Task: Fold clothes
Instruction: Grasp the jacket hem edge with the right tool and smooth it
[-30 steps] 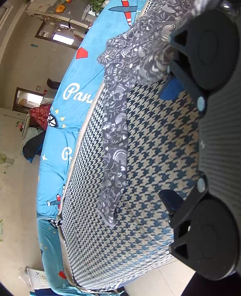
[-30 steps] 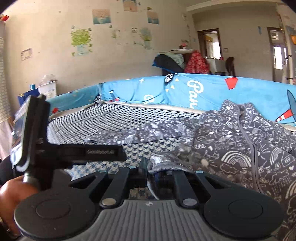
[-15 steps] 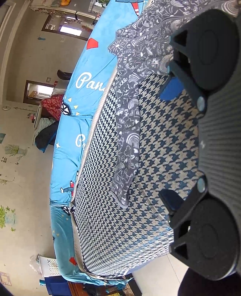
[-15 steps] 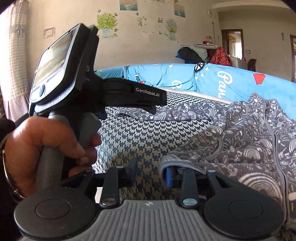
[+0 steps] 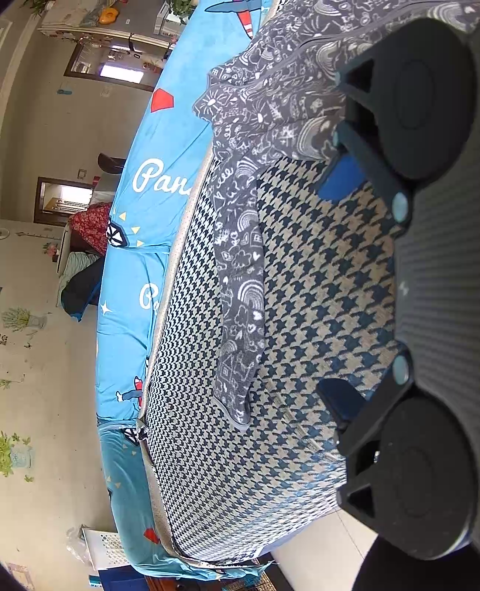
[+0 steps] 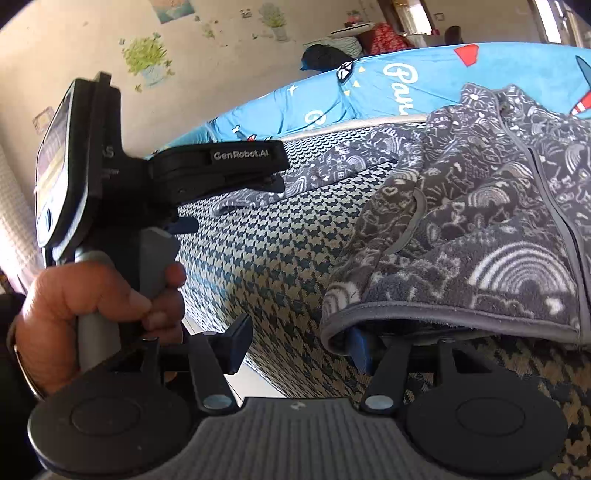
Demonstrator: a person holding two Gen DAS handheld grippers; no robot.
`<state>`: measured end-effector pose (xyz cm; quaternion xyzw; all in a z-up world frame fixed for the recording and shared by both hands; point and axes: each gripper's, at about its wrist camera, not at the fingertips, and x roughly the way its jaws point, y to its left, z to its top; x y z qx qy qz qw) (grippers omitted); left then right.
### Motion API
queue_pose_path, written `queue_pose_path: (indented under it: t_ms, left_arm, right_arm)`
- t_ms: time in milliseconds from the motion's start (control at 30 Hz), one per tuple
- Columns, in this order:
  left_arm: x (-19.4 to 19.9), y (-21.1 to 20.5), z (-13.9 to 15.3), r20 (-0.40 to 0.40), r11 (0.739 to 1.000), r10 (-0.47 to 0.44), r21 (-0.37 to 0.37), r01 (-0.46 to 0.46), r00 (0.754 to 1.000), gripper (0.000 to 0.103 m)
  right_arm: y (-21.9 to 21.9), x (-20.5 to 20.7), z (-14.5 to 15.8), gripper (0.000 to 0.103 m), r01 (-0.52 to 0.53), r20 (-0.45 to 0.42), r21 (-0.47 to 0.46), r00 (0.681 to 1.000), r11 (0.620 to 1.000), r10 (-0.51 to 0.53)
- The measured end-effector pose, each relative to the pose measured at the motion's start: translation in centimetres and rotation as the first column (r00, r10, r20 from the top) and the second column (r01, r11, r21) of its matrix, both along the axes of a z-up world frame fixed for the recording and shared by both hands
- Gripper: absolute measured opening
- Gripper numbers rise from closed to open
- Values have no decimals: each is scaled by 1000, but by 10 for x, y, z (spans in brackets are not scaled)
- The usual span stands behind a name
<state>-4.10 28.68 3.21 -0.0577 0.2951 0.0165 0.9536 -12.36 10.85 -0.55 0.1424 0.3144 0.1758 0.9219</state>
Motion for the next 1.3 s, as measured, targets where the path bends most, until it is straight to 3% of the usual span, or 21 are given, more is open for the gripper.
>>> queue_pose_path:
  t_ms: [167, 300, 533, 633, 667, 767, 833, 933, 1133, 1233, 1300]
  left_arm:
    - [2, 1, -3, -13, 1000, 2, -6, -2, 1000, 103]
    - [4, 1, -6, -21, 1000, 0, -10, 0, 1000, 103]
    - [3, 5, -7, -25, 1000, -5, -10, 5, 1000, 103]
    - [5, 9, -9, -31, 1000, 4, -15, -5, 1000, 103]
    - [5, 11, -9, -31, 1000, 7, -19, -8, 999, 103]
    - [3, 16, -5, -8, 999, 30, -21, -31, 1000, 103]
    - [-1, 22, 0, 19, 997, 68, -26, -67, 998, 103]
    - [-3, 30, 4, 32, 993, 115, -37, -114, 993, 103]
    - [-2, 36, 5, 32, 990, 140, -40, -139, 990, 103]
    - [0, 32, 6, 29, 992, 120, -32, -119, 992, 103]
    - [-1, 31, 7, 30, 993, 113, -36, -112, 993, 103]
  right_arm:
    - [-16, -7, 4, 55, 129, 14, 64, 991, 990, -130]
    - [-30, -9, 7, 55, 169, 42, 170, 983, 971, -178]
    - [-39, -1, 3, 53, 246, -14, 252, 968, 936, -251]
    - [-40, 4, 3, 32, 256, -22, 250, 966, 934, -259]
    - [-40, 6, 2, 20, 257, -27, 250, 966, 933, -259]
    - [-37, 8, 7, 13, 218, -2, 254, 974, 942, -224]
    - [-27, 7, 16, 7, 109, 53, 257, 990, 960, -127]
    - [-5, 4, 25, 7, -11, 125, 186, 992, 982, -13]
    - [16, 11, 18, 7, -65, 103, 86, 993, 994, 56]
    - [33, 13, 12, 7, -101, 102, -73, 989, 992, 108]
    - [35, 18, 5, 11, -100, 70, -72, 992, 992, 105]
